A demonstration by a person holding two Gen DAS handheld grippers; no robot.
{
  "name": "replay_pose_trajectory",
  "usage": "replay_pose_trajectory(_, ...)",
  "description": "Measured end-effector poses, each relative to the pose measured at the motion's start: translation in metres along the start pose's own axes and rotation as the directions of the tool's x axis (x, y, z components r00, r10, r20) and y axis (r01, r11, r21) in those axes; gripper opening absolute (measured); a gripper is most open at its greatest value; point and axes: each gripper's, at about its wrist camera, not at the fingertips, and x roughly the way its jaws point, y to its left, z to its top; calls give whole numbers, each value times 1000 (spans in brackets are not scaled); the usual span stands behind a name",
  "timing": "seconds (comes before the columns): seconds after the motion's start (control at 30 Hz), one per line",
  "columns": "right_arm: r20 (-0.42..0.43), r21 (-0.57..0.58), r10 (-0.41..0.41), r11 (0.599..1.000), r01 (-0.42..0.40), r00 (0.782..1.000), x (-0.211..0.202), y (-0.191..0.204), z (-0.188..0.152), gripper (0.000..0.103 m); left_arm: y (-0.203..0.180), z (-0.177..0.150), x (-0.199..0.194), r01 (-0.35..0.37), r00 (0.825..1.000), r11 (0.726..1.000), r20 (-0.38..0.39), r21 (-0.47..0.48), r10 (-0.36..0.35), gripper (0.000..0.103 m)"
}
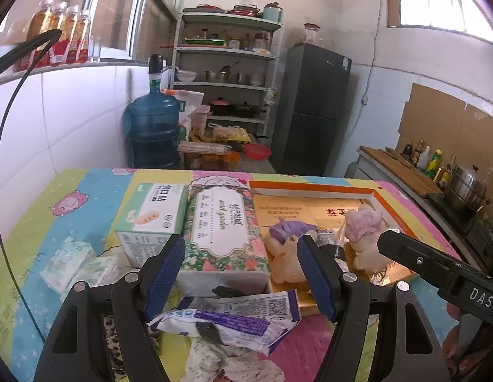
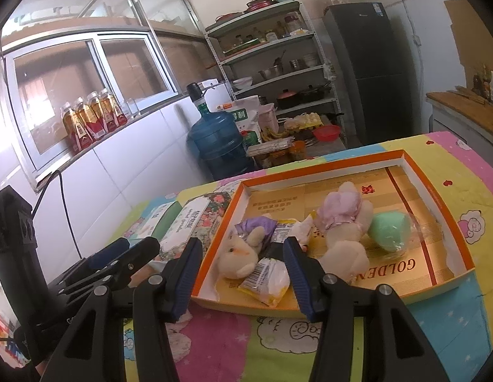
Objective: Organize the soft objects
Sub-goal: 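Withdraw both grippers from the box toward the leopard scrunchie and snack bag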
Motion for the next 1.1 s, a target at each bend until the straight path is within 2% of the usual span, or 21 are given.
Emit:
replay_pose_trajectory(0.33,-17,-24,0,1000,0,1000,5,21,-5,53,27,-5,-9,-15,1000,999,-1,-38,15,75)
replay_pose_trajectory(0.9,-62,-71,10,997,-14,998,22,64,-25,53,97,-19,-29,-70,998,991,1,-112,71,74)
replay_pose_trajectory(1.0,-79,-112,23,993,-31,997,23,75,-31,53,108,-23,-33,-81,997,989,4,-126,82,74)
replay_pose_trajectory(1.1,-113,-166,62,983,-80,992,24,87,-35,58,119,-25,-34,-90,996,986,1,-143,91,74)
